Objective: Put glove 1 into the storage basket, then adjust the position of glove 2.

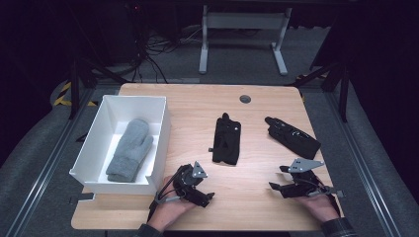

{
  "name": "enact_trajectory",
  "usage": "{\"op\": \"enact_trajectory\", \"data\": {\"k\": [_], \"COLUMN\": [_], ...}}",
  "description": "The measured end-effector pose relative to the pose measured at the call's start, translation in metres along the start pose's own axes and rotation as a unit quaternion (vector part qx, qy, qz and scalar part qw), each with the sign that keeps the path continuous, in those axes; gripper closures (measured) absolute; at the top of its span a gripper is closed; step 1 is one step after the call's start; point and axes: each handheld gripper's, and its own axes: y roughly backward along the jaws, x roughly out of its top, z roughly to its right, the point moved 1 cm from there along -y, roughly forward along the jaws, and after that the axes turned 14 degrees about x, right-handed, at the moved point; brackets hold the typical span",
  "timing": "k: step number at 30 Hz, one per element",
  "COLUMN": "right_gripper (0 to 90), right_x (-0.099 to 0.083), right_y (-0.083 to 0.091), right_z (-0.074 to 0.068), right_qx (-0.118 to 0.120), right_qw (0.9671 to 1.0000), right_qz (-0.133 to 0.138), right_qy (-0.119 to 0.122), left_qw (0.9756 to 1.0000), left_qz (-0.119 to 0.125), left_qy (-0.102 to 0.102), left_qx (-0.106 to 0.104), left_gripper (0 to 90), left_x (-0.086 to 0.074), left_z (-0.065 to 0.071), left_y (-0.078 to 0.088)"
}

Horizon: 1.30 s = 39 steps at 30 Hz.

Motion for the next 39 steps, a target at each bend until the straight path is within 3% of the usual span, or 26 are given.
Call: {"op": "enact_trajectory", "data": {"k": [4, 6, 10, 12, 16, 21, 28, 31, 35, 39], "right_gripper": [40.5, 52.9, 80.9, 90.0, 90.0, 90.0, 90.0, 90.0, 90.0, 90.0], "right_x": [0.004, 0.007, 0.012, 0.014, 0.017, 0.021, 0.01, 0.002, -0.004, -0.012], "right_y": [0.008, 0.013, 0.018, 0.021, 0.025, 0.036, 0.049, 0.056, 0.058, 0.054], "right_z": [0.003, 0.007, 0.016, 0.022, 0.03, 0.051, 0.084, 0.097, 0.105, 0.111], "right_qx": [-0.004, -0.005, 0.0, -0.003, -0.011, -0.041, -0.081, -0.104, -0.113, -0.122], "right_qw": [1.0, 0.9999, 0.9999, 0.9999, 0.9996, 0.9984, 0.9941, 0.9911, 0.989, 0.9877], "right_qz": [0.006, 0.011, 0.008, 0.008, 0.014, 0.023, 0.026, 0.023, 0.017, -0.012], "right_qy": [0.002, 0.002, -0.008, -0.013, -0.02, -0.03, -0.068, -0.08, -0.093, -0.097], "left_qw": [0.9998, 0.999, 0.9989, 0.9989, 0.9989, 0.9989, 0.9988, 0.9988, 0.9988, 0.9988], "left_qz": [0.018, 0.045, 0.047, 0.046, 0.047, 0.047, 0.048, 0.048, 0.048, 0.048], "left_qy": [-0.001, -0.001, 0.0, 0.0, 0.0, 0.002, 0.001, -0.001, -0.001, -0.002], "left_qx": [-0.004, -0.008, -0.008, -0.008, -0.008, -0.006, -0.008, -0.01, -0.009, -0.01], "left_gripper": [0.0, 0.0, 0.0, 0.0, 0.0, 0.0, 0.0, 0.0, 0.0, 0.0], "left_x": [-0.007, -0.012, -0.012, -0.012, -0.012, -0.012, -0.012, -0.012, -0.012, -0.012], "left_z": [-0.004, -0.006, -0.006, -0.006, -0.006, -0.005, -0.006, -0.006, -0.006, -0.006], "left_y": [0.0, -0.002, -0.002, -0.002, -0.002, -0.002, -0.002, -0.002, -0.002, -0.002]}}
